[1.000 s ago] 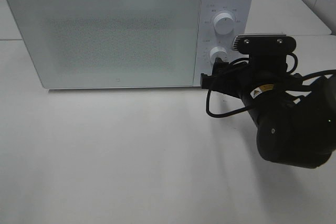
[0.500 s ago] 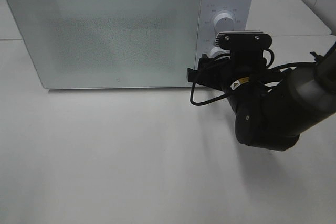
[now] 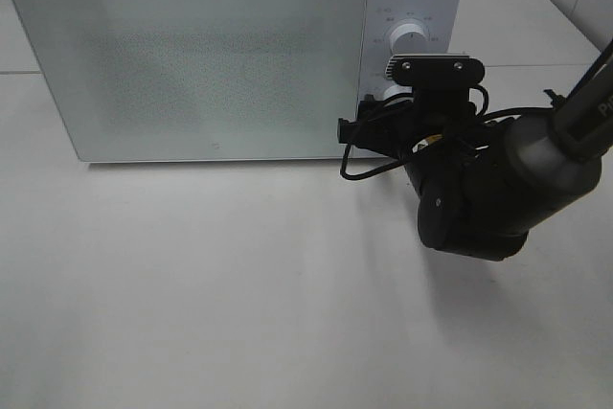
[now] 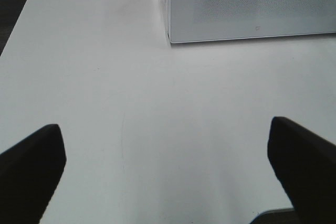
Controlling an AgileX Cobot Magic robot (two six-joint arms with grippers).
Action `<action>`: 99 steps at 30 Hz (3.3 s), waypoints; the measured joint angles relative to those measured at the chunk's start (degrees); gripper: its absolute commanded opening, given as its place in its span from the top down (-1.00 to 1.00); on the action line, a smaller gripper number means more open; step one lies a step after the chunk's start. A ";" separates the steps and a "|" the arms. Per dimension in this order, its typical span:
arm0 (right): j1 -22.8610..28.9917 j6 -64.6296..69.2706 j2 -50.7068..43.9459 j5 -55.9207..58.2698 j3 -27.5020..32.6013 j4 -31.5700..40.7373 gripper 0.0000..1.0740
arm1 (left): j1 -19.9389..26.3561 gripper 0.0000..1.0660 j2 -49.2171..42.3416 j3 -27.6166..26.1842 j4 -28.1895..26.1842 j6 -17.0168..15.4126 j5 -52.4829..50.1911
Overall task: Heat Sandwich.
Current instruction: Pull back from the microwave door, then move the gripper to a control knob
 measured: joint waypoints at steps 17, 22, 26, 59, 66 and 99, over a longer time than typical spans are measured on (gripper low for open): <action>0.97 0.00 -0.92 -0.23 0.92 -0.23 -0.35 | 0.00 -0.90 0.00 0.00 0.00 0.00 0.00; 0.97 0.00 -0.92 -0.57 0.92 -0.23 -0.15 | 0.00 -0.90 0.00 0.00 0.00 0.00 0.00; 0.97 -0.06 -0.92 -1.60 0.92 -0.23 0.18 | 0.00 -0.90 0.00 0.00 0.00 0.00 0.00; 1.09 16.27 -0.92 -1.72 0.97 -0.23 0.76 | 0.00 -0.90 0.00 0.00 0.00 0.00 0.00; 1.09 31.46 -0.92 -1.78 1.03 -0.11 0.75 | 0.00 -0.90 0.00 0.00 0.00 0.00 0.00; 1.09 99.58 -0.86 -1.72 1.20 0.63 0.74 | 0.00 -0.90 0.00 0.00 0.00 0.00 0.00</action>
